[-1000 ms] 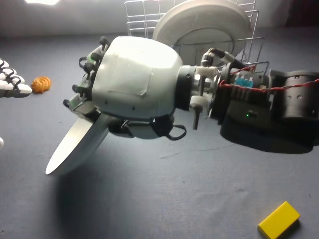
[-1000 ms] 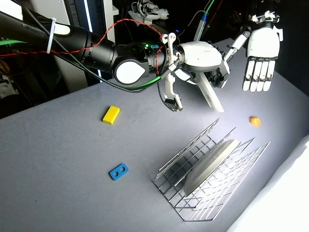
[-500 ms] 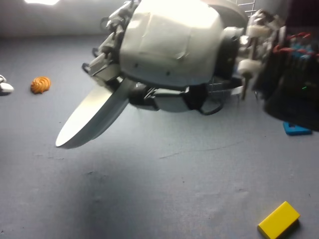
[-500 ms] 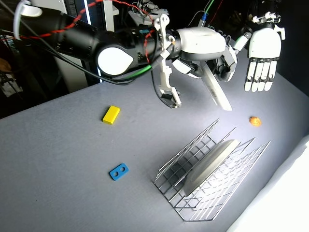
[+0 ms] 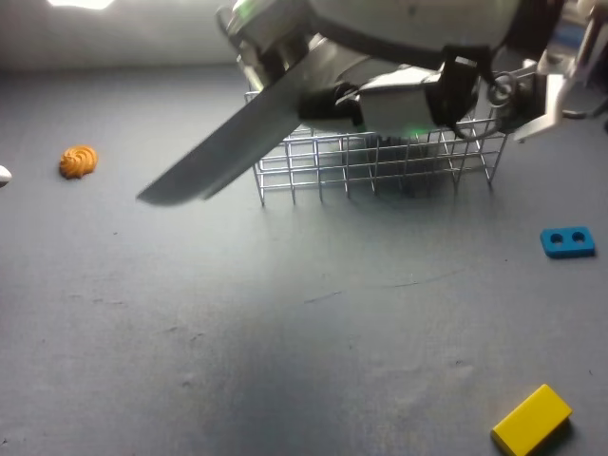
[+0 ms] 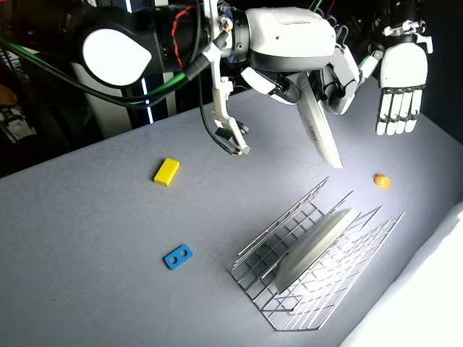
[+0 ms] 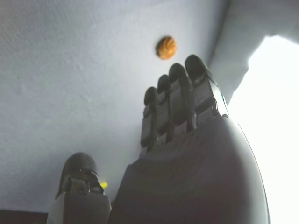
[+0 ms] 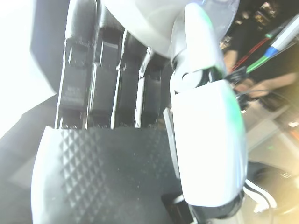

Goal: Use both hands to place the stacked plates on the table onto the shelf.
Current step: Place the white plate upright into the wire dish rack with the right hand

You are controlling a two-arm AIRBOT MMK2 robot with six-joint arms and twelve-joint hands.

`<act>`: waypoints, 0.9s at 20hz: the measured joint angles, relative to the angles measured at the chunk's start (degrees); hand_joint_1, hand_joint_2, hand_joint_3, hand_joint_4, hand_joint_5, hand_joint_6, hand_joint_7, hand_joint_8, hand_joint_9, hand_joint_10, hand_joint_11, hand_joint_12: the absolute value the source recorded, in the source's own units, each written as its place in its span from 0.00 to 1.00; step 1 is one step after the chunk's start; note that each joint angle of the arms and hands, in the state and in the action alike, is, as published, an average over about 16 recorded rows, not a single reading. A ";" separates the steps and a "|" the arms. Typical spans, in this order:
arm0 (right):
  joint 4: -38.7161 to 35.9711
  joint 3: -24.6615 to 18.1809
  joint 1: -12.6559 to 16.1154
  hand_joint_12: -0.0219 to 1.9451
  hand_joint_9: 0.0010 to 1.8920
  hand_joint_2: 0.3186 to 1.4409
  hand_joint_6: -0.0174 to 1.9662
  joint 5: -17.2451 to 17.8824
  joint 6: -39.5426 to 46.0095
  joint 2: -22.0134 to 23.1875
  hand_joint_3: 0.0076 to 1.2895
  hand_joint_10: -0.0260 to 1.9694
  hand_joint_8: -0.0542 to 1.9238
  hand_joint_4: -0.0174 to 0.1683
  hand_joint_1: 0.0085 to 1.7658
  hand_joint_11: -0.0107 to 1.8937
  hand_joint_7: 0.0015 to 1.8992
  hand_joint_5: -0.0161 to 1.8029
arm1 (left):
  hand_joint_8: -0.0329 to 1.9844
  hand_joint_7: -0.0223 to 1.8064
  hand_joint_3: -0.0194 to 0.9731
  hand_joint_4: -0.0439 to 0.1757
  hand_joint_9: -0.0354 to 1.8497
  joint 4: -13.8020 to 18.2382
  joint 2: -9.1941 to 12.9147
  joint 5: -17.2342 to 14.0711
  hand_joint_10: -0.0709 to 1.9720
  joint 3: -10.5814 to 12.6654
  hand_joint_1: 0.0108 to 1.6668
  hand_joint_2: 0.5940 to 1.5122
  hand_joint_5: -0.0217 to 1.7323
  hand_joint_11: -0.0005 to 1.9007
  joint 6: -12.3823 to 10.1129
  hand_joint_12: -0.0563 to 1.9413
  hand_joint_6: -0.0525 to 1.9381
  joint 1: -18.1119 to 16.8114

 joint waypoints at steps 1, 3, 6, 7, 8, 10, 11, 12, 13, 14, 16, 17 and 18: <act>0.69 -0.08 0.58 0.41 0.62 0.66 0.54 -0.86 0.51 0.49 0.00 0.01 0.50 0.20 0.67 0.42 0.51 0.47 | 0.02 0.12 0.03 0.20 0.11 0.07 0.07 -0.42 0.04 0.00 0.00 0.58 0.12 0.01 -0.01 0.20 0.03 0.03; 2.45 -0.02 1.67 0.41 0.62 0.66 0.54 -2.71 1.42 1.24 0.00 0.01 0.50 0.19 0.67 0.42 0.51 0.47 | 0.02 0.12 0.03 0.20 0.11 0.20 0.23 -1.31 0.04 0.02 0.00 0.58 0.11 0.01 -0.01 0.20 0.03 0.06; 5.83 0.53 3.03 0.40 0.62 0.66 0.54 -5.77 2.33 1.88 0.00 0.01 0.50 0.18 0.67 0.42 0.51 0.47 | 0.02 0.12 0.03 0.20 0.11 0.48 0.43 -2.56 0.04 0.07 0.00 0.58 0.11 0.01 -0.02 0.19 0.03 0.05; 7.10 0.82 3.41 0.39 0.62 0.65 0.54 -6.86 2.47 1.97 0.00 0.01 0.50 0.18 0.67 0.42 0.52 0.47 | 0.02 0.12 0.03 0.20 0.11 0.61 0.47 -3.00 0.04 0.07 0.00 0.58 0.11 0.01 -0.02 0.20 0.03 0.04; 8.42 1.17 3.77 0.39 0.62 0.65 0.54 -7.98 2.55 2.01 0.00 0.01 0.50 0.18 0.67 0.43 0.52 0.47 | 0.02 0.12 0.03 0.20 0.11 0.77 0.52 -3.48 0.04 0.05 0.00 0.58 0.11 0.01 -0.01 0.20 0.03 0.03; 11.19 1.96 4.40 0.38 0.63 0.65 0.54 -10.15 2.59 1.96 0.00 0.01 0.50 0.17 0.67 0.43 0.52 0.48 | 0.02 0.12 0.03 0.20 0.11 1.10 0.62 -4.52 0.04 0.00 0.00 0.58 0.12 0.01 -0.01 0.20 0.03 0.01; 12.61 2.43 4.65 0.38 0.63 0.66 0.54 -11.18 2.61 1.87 0.00 0.01 0.50 0.16 0.67 0.43 0.53 0.48 | 0.02 0.12 0.03 0.20 0.11 1.27 0.68 -5.12 0.04 -0.03 0.00 0.58 0.12 0.01 0.00 0.20 0.03 -0.04; 14.01 2.94 4.86 0.38 0.63 0.66 0.54 -12.16 2.62 1.73 0.00 0.01 0.51 0.16 0.67 0.43 0.53 0.48 | 0.02 0.12 0.03 0.20 0.11 1.48 0.76 -5.77 0.04 -0.07 0.00 0.58 0.12 0.01 0.01 0.20 0.03 -0.14; 15.42 3.48 5.07 0.37 0.63 0.66 0.54 -13.12 2.64 1.58 0.00 0.01 0.51 0.15 0.67 0.44 0.53 0.48 | 0.02 0.12 0.03 0.20 0.11 1.78 0.85 -6.49 0.04 -0.12 0.00 0.58 0.12 0.01 0.02 0.20 0.03 -0.31; 16.87 4.06 5.28 0.37 0.63 0.66 0.54 -14.06 2.65 1.39 0.00 0.01 0.51 0.14 0.67 0.44 0.53 0.48 | 0.02 0.12 0.03 0.20 0.11 2.18 0.95 -7.31 0.04 -0.18 0.00 0.58 0.12 0.01 0.03 0.20 0.03 -0.60; 19.72 5.36 5.69 0.36 0.63 0.66 0.54 -15.80 2.69 0.92 0.00 0.01 0.51 0.13 0.67 0.44 0.53 0.48 | 0.02 0.12 0.03 0.20 0.12 3.23 1.12 -9.15 0.04 -0.39 0.00 0.58 0.12 0.01 0.06 0.21 0.03 -1.54; 21.11 6.08 5.89 0.36 0.63 0.66 0.54 -16.60 2.70 0.63 0.00 0.01 0.51 0.12 0.67 0.44 0.53 0.48 | 0.02 0.12 0.03 0.20 0.12 3.90 1.20 -10.19 0.04 -0.55 0.00 0.58 0.12 0.01 0.07 0.20 0.03 -2.22; 22.44 6.86 6.08 0.36 0.63 0.66 0.54 -17.36 2.72 0.31 0.00 0.01 0.51 0.12 0.67 0.44 0.54 0.48 | 0.01 0.12 0.03 0.20 0.12 4.63 1.27 -11.31 0.04 -0.75 0.00 0.58 0.11 0.01 0.09 0.20 0.03 -3.00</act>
